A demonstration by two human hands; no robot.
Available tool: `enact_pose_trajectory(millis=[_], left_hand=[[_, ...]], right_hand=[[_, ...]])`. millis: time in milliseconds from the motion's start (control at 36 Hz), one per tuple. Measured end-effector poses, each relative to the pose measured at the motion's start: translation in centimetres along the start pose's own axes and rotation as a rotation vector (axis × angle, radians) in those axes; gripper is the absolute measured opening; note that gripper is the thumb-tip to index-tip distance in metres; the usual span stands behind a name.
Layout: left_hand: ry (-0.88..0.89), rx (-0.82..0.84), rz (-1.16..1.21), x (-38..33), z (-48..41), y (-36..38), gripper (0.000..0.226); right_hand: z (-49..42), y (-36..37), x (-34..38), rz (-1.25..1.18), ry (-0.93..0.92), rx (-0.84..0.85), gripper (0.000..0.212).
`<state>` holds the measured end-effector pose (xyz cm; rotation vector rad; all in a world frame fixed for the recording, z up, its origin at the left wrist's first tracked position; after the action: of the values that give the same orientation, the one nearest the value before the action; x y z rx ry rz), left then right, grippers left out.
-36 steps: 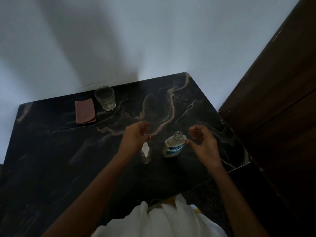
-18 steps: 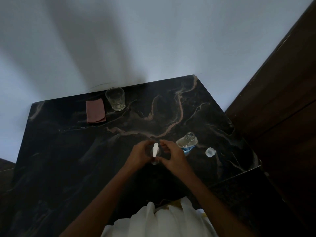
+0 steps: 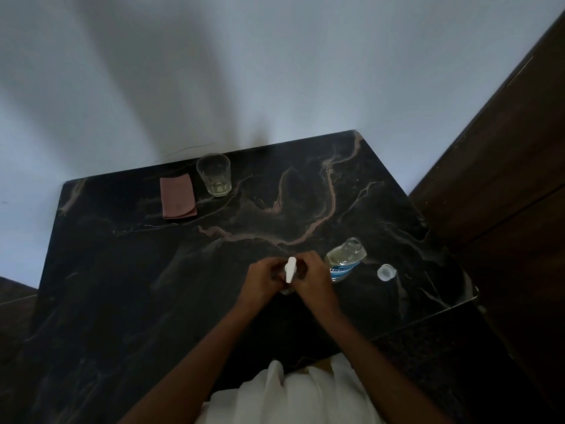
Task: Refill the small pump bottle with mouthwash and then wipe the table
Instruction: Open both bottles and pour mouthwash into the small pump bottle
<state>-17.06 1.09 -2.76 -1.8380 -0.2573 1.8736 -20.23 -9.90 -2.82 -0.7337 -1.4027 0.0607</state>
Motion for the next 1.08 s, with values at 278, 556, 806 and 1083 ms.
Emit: enact_pose_trajectory(millis=[278, 556, 806, 1083], left_hand=[[-0.011, 0.014, 0.106, 0.1, 0.3, 0.2, 0.031], [-0.002, 0.002, 0.113, 0.1, 0.3, 0.0, 0.034], [-0.001, -0.013, 0.061, 0.0, 0.4, 0.1, 0.037], [0.013, 0.0, 0.068, 0.0, 0.2, 0.1, 0.036]], right_hand=[[-0.4, -0.2, -0.1, -0.095, -0.033, 0.033, 0.012], [-0.2, 0.1, -1.1, -0.101, 0.028, 0.071, 0.025], [1.2, 0.2, -1.3, -0.281, 0.179, -0.037, 0.039], [1.1, 0.1, -1.0, -0.141, -0.002, -0.055, 0.029]])
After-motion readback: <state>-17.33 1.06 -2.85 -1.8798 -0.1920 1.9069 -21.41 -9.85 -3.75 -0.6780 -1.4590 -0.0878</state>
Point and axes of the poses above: each hand's wrist, its own z-axis away from the middle knuckle, its own y-axis out of the palm, x = y × z, the point moved 5 cm from there along -z, towards the middle knuckle, and after that the axes turned 11 degrees about -x, right-handed, at the moved point
